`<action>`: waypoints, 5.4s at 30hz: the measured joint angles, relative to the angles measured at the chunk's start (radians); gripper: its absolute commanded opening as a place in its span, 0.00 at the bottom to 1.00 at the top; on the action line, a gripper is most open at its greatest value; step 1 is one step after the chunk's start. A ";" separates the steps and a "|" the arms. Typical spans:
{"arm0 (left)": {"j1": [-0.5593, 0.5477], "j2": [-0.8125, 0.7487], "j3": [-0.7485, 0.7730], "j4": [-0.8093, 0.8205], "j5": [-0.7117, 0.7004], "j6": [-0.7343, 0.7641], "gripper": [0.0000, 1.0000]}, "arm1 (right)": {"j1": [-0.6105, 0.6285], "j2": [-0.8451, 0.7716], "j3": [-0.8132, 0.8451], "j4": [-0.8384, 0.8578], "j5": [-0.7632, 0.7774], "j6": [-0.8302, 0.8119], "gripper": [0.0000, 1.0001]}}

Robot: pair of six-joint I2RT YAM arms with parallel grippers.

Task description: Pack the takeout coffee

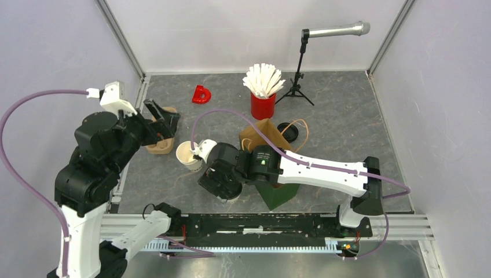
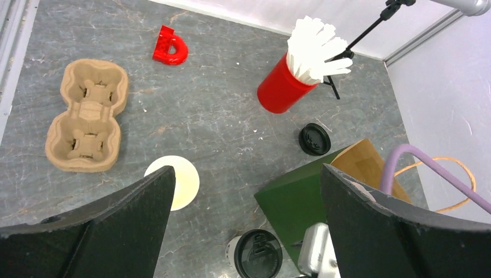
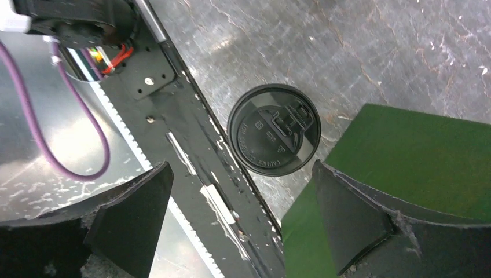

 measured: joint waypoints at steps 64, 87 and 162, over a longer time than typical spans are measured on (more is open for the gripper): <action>0.000 -0.161 -0.224 0.108 -0.003 0.022 1.00 | -0.079 0.216 0.000 -0.052 -0.074 -0.097 0.97; 0.000 -0.175 -0.233 0.099 -0.038 0.023 1.00 | -0.062 0.217 -0.002 -0.046 -0.042 -0.096 0.81; -0.284 0.391 -0.348 0.349 0.793 0.046 0.61 | -0.314 -0.460 -0.057 -0.355 0.281 -0.058 0.85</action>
